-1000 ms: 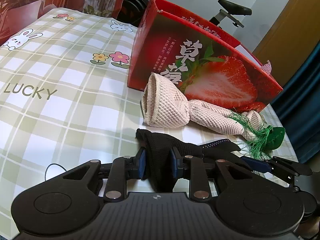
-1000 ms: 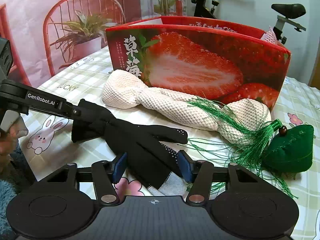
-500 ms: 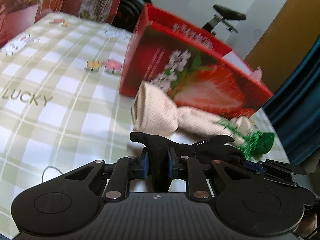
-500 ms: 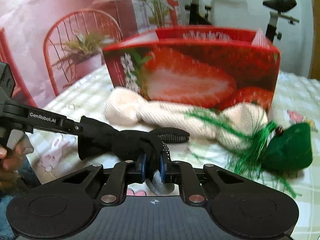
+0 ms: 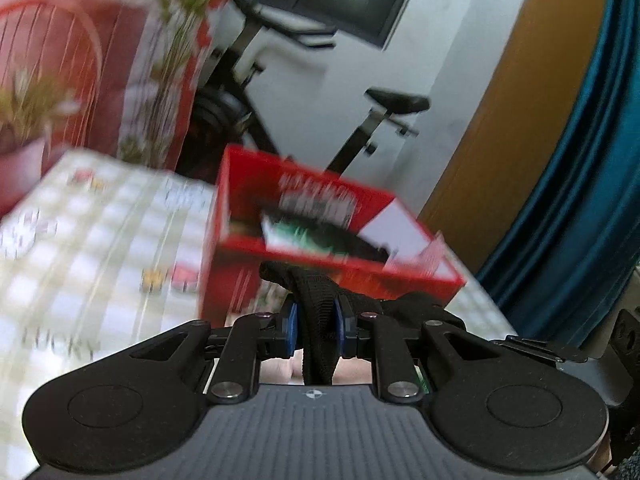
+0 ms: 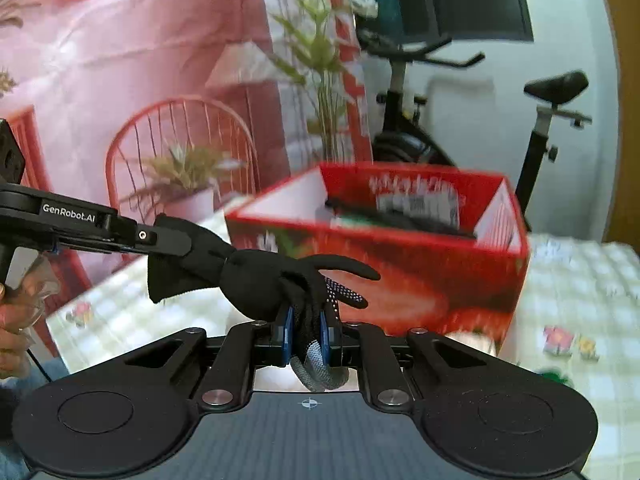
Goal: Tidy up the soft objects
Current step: 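Lift the black glove with both grippers and carry it over the box, then lower the glove into the box and open both grippers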
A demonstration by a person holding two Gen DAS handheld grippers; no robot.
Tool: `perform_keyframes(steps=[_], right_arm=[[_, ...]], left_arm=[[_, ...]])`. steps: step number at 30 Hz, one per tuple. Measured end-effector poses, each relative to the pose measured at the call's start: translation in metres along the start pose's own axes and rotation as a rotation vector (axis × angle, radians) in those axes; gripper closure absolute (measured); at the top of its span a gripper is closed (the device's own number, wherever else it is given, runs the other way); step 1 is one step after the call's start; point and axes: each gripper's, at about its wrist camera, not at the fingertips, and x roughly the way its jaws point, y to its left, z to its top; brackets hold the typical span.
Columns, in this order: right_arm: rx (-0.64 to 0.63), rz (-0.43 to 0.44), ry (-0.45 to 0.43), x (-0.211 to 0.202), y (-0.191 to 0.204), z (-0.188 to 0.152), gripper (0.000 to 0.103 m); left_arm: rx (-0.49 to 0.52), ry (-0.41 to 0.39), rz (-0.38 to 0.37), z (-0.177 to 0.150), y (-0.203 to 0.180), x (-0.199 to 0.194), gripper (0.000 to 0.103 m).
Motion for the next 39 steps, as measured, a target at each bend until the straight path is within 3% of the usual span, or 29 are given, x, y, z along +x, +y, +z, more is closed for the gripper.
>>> perform_keyframes(steps=[9, 16, 25, 30, 35, 39], right_arm=[[0.062, -0.014, -0.053, 0.01, -0.029, 0.062, 0.09], [0.119, -0.032, 0.035, 0.054, -0.063, 0.096, 0.09], [0.168, -0.088, 0.224, 0.124, -0.093, 0.096, 0.09], [0.167, -0.116, 0.313, 0.153, -0.098, 0.09, 0.09], [0.181, -0.164, 0.337, 0.169, -0.102, 0.087, 0.089], [0.178, -0.21, 0.331, 0.173, -0.105, 0.087, 0.087]], left_arm=[[0.029, -0.058, -0.029, 0.057, -0.02, 0.019, 0.083], [0.021, 0.02, -0.008, 0.089, -0.012, 0.073, 0.083], [0.051, 0.178, 0.068, 0.087, 0.005, 0.145, 0.083], [0.087, 0.228, 0.099, 0.084, 0.011, 0.165, 0.083], [0.123, 0.219, 0.112, 0.084, 0.007, 0.172, 0.08], [0.13, 0.184, 0.121, 0.086, 0.005, 0.17, 0.07]])
